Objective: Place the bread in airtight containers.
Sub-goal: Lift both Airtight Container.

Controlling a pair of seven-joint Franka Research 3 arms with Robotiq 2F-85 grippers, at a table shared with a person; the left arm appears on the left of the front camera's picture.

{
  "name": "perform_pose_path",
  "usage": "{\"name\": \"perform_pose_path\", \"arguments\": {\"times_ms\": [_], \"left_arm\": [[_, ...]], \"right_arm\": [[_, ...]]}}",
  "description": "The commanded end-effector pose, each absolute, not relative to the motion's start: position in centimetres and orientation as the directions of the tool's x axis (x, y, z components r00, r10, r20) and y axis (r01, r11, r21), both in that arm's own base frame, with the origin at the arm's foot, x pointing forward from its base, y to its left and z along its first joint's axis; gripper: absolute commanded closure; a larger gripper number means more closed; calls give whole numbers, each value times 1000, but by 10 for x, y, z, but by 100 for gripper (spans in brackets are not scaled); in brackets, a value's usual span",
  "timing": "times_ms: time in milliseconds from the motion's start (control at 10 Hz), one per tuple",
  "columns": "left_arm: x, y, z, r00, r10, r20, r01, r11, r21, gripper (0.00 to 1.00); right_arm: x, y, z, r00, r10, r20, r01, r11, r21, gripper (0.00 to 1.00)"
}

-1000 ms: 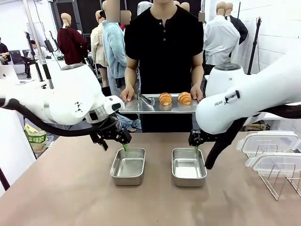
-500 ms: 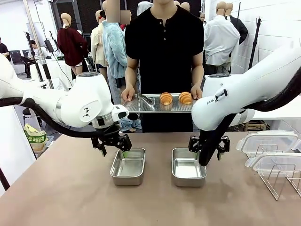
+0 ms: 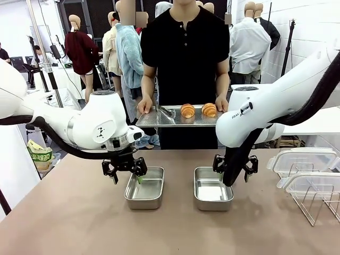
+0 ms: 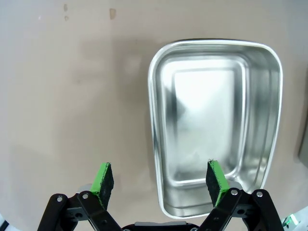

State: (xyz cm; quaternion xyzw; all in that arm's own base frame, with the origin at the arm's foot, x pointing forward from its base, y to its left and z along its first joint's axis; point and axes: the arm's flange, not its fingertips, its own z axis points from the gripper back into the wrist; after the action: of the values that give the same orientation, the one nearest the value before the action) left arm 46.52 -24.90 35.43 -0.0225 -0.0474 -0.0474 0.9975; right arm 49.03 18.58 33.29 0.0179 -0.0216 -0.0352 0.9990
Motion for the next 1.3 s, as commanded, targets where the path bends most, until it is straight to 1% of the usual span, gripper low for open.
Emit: {"name": "perform_pose_path", "arguments": {"times_ms": [0,100,300,700,1200], "left_arm": [[478,-250,353,994,-22,107,25,999,-27,0],[482,-248,351,994,-10,107,13,1000,-19,0],[488,-245,338,998,-14,60,15,1000,-14,0],[493,-246,329,997,-15,79,14,1000,15,0],[495,-250,327,997,-29,67,27,999,34,0]], "right_arm": [[500,194,329,996,-82,33,81,997,16,0],[503,196,326,995,-93,28,93,996,7,0],[507,198,320,996,-90,5,90,996,9,0],[510,199,316,995,-96,-5,96,995,4,0],[509,197,314,996,-88,-32,89,996,17,0]]}}
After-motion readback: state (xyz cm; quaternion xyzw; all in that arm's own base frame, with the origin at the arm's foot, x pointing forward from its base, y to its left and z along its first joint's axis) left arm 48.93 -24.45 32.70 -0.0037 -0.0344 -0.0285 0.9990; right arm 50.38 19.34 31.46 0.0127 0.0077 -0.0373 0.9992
